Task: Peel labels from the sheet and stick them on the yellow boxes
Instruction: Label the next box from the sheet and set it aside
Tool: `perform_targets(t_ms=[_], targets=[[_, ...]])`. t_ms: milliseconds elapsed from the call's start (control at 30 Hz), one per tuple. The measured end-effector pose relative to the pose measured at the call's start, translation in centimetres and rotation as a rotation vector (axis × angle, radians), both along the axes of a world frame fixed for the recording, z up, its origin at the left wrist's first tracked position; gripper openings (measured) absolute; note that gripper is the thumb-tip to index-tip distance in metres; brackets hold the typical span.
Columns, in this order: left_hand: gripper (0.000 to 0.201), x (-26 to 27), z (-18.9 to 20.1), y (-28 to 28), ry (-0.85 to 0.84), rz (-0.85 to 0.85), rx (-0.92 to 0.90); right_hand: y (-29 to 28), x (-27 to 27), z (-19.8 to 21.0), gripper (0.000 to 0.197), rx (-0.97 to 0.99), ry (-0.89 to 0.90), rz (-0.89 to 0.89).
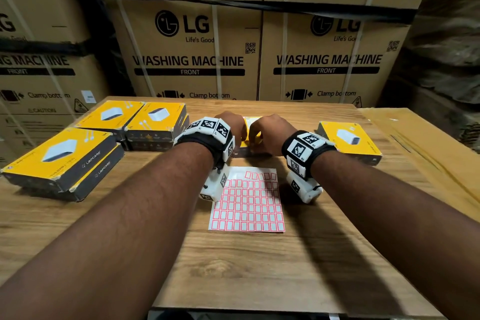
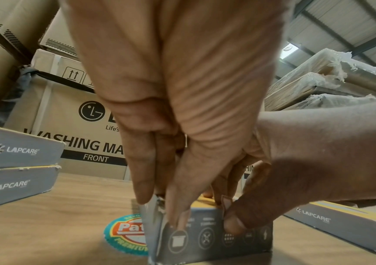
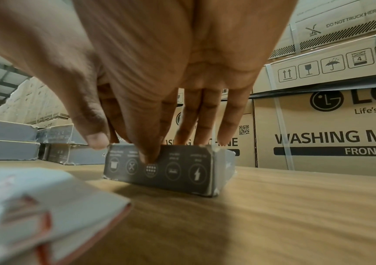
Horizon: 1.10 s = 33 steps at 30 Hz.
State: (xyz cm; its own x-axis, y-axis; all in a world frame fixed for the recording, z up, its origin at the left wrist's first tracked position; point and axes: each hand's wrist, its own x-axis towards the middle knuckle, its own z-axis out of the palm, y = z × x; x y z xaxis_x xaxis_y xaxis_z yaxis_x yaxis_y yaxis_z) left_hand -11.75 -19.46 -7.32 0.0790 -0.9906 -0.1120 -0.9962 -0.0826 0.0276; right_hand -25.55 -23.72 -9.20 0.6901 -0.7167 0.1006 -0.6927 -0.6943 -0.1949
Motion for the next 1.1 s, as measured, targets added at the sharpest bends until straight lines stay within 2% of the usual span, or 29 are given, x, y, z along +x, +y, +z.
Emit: perform_targets(t_ms=[133,400,533,633,833,1100], targets=[[0.046,0.2,-0.2,-0.2,-0.007,0.01,-0.004,-0.4,-0.1,-0.2,0.032,0.009,-0.022,-0.004],[0.052,0.0,-0.6,0.0,-0.005,0.052,-0.025,-1.3,-0.5,-0.3,0.023,-0.009,-0.045,0.021],[0.042,-0.1,-0.8,0.2,0.012,0.073,-0.06,-1.6,-0.9,-0.4,0.022,0.014,-0.07,0.061],[0.04,-0.6,-1.0,0.2,-0.013,0.084,-0.107,-2.2,-1.7,-0.5,0.025,0.087,-0.112,0.059],[0.053,-2.6,-1.5,0.0,-0.099,0.061,-0.165,-2.8,-2.1,-0.7,0.027,0.199,-0.173,0.051],[0.037,-2.7,-0.9,0.2,-0.113,0.077,-0.149,-2.9,-2.3,-0.9,0.023,0.242,-0.215,0.029]])
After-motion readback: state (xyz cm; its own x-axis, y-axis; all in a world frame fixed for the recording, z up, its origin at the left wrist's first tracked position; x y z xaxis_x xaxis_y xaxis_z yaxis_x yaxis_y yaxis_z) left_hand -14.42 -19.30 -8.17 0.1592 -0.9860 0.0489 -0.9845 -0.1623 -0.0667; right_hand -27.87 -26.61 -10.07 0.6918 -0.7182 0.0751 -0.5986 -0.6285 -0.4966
